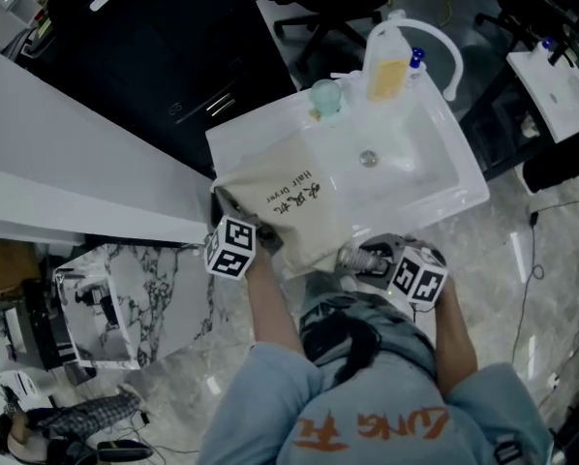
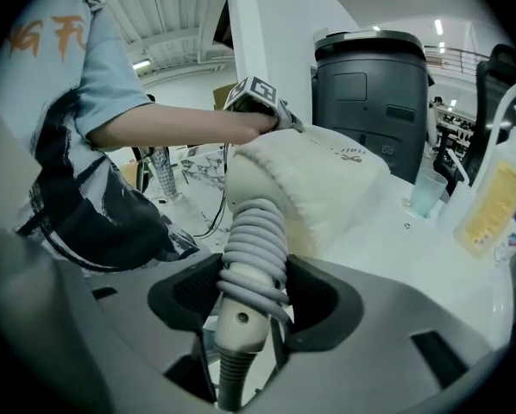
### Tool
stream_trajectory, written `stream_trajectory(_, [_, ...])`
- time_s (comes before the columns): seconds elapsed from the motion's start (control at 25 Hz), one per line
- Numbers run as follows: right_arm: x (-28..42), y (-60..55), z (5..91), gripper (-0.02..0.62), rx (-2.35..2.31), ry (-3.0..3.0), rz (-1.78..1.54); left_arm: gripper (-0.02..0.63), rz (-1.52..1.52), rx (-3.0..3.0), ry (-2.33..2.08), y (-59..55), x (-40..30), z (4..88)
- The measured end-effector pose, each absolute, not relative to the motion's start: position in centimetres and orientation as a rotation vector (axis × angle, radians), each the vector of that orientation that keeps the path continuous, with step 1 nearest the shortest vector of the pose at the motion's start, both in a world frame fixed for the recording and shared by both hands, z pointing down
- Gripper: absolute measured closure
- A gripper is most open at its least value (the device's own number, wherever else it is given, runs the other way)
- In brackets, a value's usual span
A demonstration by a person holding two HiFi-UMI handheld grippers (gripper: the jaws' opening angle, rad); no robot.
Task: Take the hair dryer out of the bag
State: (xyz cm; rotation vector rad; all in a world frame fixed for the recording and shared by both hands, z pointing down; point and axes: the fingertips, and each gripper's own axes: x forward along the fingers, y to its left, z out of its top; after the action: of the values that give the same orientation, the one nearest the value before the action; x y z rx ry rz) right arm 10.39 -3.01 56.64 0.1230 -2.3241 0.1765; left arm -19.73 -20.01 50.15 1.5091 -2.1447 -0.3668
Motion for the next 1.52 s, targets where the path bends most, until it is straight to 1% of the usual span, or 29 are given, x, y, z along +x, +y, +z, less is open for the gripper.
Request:
stream_trajectory(0.32, [10.9, -2.3, 56.9, 0.362, 0.165, -2.34, 0.219, 0.598, -0.413, 1.403, -2.231, -20.0, -23.2, 49.0])
stream_trajectory(0.48, [11.9, -3.7, 56.8, 0.362, 0.283, -2.359, 0.262, 0.597, -0.358, 1.386, -2.25, -18.2, -23.9, 49.7])
stream_trajectory(0.64, [13.3, -6.1, 56.5, 0.362, 0.431, -2.354, 0.296, 0.597, -0.239, 1.39, -2.25, -15.9, -24.0, 51.4])
stream_trajectory(0.84, [13.9, -8.7, 56.7, 0.362, 0.556, -2.333, 0.327, 0.595, 0.064, 1.503, -2.169, -14.0, -23.3, 53.5])
stream_trajectory(0.88, [13.9, -9.2, 56.7, 0.362, 0.575, -2.332, 0.331, 0.59, 0.131, 1.53, -2.151, -13.8, -23.0, 53.8])
stream_trajectory(1.0, [13.5, -10.7, 56.7, 0.362, 0.655, -2.318, 0.352, 0.529, 0.294, 1.614, -2.095, -13.1, -21.8, 54.2])
stream_trajectory(1.08, [13.4, -11.8, 56.9, 0.362, 0.729, -2.307, 0.388, 0.503, 0.347, 1.664, -2.088, -12.8, -20.9, 53.8])
stream_trajectory(1.2, [13.5, -13.2, 57.3, 0.361, 0.84, -2.279, 0.476, 0.497, 0.318, 1.768, -2.081, -12.8, -19.0, 52.2])
stream_trajectory(1.32, [13.5, -14.5, 57.7, 0.36, 0.9, -2.272, 0.545, 0.497, 0.217, 1.9, -2.053, -13.5, -16.6, 50.0])
stream_trajectory(1.44, [13.6, -16.0, 57.7, 0.361, 0.951, -2.257, 0.59, 0.505, 0.162, 2.01, -2.021, -14.9, -14.3, 47.9])
stream_trajectory(1.48, [13.7, -16.6, 57.6, 0.36, 0.968, -2.247, 0.599, 0.524, 0.15, 2.031, -2.017, -15.3, -13.8, 47.4])
stream_trajectory(1.52, [13.8, -17.2, 57.6, 0.36, 0.983, -2.234, 0.609, 0.556, 0.135, 2.046, -2.015, -15.8, -13.3, 46.9])
